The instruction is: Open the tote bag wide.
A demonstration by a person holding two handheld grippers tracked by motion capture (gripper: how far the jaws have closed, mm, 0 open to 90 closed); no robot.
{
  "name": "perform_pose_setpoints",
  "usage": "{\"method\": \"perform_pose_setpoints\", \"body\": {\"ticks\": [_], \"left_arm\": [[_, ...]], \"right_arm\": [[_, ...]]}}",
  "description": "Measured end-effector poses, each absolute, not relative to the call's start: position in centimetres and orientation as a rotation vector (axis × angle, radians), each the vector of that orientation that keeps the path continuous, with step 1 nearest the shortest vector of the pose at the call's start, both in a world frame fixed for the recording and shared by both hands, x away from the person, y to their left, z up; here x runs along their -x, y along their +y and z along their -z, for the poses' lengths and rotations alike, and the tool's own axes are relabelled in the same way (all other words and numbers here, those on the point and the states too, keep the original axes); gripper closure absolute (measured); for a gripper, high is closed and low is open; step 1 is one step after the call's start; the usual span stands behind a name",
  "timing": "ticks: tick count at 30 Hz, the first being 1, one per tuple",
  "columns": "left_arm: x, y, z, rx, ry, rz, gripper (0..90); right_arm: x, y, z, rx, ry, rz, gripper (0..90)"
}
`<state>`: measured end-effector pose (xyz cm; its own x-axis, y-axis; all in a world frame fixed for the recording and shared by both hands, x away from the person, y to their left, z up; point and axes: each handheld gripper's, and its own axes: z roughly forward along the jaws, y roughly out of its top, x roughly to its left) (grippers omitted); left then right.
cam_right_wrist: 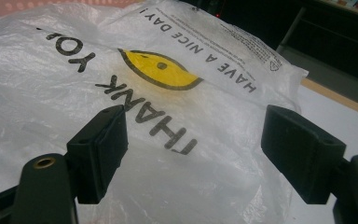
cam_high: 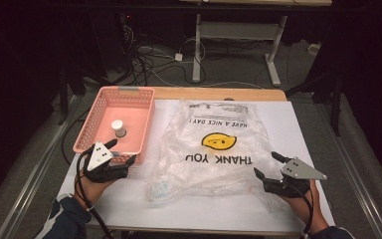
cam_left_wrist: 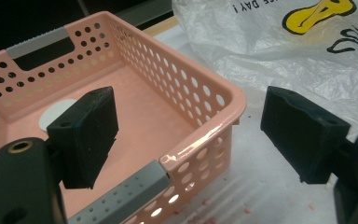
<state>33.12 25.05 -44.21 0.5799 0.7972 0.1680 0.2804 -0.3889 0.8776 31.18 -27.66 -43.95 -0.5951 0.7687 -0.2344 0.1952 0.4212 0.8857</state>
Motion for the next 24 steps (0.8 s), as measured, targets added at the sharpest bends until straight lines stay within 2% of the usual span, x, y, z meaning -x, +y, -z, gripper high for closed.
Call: {"method": "perform_pose_setpoints", "body": {"ticks": [9,15,19,24], "left_arm": [[-32.9,24.5,44.3,-1.979,0.817,-0.751,18.6],[-32.5,24.8,44.4,-1.995,0.821,-0.753,18.6],[-32.5,25.0,44.5,-1.998,0.833,-0.752,18.6],[-32.7,25.1,44.4,-1.998,0.842,-0.756,18.6]], "right_arm": [[-31.8,-28.1,43.7,-0.835,2.02,-1.146,23.7],[-33.5,-28.8,42.7,-0.841,1.993,-1.123,26.2],[-35.8,-29.6,41.6,-0.86,1.992,-1.073,28.1],[-41.3,-30.2,41.4,-0.923,2.025,-0.992,30.5]]}}
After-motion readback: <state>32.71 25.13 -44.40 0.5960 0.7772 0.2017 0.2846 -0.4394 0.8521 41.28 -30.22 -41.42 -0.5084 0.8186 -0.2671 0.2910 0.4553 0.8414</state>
